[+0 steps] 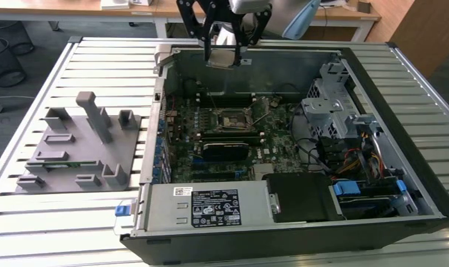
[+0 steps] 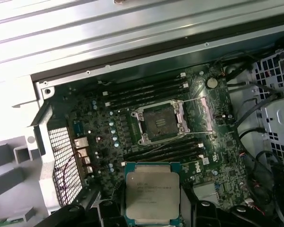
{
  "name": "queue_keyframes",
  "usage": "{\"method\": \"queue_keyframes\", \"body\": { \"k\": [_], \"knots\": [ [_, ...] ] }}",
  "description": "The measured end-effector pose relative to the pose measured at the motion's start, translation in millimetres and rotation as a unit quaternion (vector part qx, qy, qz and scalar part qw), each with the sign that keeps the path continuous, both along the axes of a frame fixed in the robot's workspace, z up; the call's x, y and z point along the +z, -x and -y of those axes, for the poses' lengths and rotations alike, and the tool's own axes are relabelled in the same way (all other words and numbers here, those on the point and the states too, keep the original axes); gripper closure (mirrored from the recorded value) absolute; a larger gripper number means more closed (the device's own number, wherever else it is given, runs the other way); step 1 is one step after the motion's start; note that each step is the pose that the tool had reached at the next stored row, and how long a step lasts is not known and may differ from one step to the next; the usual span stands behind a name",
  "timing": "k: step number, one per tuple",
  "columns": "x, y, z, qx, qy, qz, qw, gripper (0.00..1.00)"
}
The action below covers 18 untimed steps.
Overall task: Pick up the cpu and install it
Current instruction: 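Place the cpu into insertion slot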
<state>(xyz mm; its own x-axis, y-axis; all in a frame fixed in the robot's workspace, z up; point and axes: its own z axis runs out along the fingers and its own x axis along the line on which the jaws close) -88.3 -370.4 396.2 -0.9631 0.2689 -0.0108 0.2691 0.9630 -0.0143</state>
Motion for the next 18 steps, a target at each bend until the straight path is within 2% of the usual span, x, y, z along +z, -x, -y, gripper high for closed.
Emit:
{"method": "queue_keyframes", "body": {
  "k": [4,9,12,18],
  "knots": [
    [-0.1,0.0,-0.2,-0.022,0.0003,0.0000,0.9998,0.46],
    [-0.3,0.0,-0.4,-0.048,0.0007,0.0000,0.9988,0.46],
    [-0.3,0.0,-0.5,-0.065,0.0011,0.0000,0.9979,0.46],
    [-0.5,0.0,-1.2,-0.098,0.0027,0.0001,0.9952,0.46]
  ]
}}
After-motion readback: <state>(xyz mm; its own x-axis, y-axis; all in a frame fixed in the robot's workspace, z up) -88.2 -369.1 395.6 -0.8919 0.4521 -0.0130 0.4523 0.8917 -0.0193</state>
